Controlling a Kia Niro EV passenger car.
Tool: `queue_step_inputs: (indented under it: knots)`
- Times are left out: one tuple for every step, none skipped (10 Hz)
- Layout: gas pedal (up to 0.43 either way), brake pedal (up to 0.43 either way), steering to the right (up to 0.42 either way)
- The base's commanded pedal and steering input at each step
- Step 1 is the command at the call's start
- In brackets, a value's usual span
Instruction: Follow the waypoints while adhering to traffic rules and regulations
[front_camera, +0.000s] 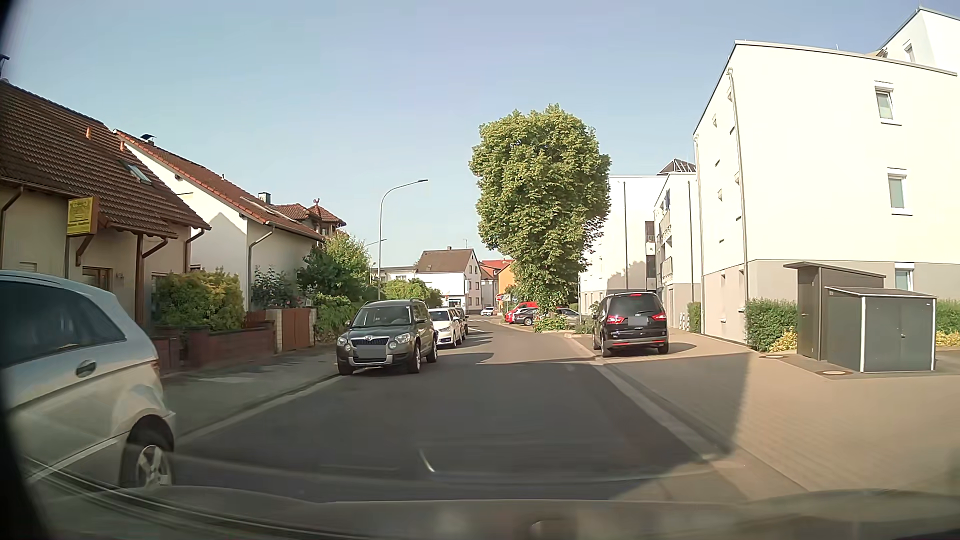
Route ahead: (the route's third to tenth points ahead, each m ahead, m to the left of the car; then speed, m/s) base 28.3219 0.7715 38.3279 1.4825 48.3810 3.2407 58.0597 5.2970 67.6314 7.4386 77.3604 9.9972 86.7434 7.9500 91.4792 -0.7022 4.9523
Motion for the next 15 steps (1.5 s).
queue_step_inputs:
  knots:
    - [0.047,0.030,0.005]
    - [0.047,0.030,0.012]
    - [0.047,0.030,0.017]
    - [0.059,0.030,0.015]
    - [0.059,0.030,0.011]
    - [0.059,0.030,0.009]
    - [0.047,0.030,0.009]
    - [0.047,0.030,0.009]
    - [0.047,0.030,0.010]
    - [0.059,0.030,0.010]
    - [0.047,0.030,0.008]
    - [0.047,0.030,0.004]
    - [0.047,0.030,0.003]
    - [0.047,0.030,0.003]
    - [0.047,0.030,0.004]
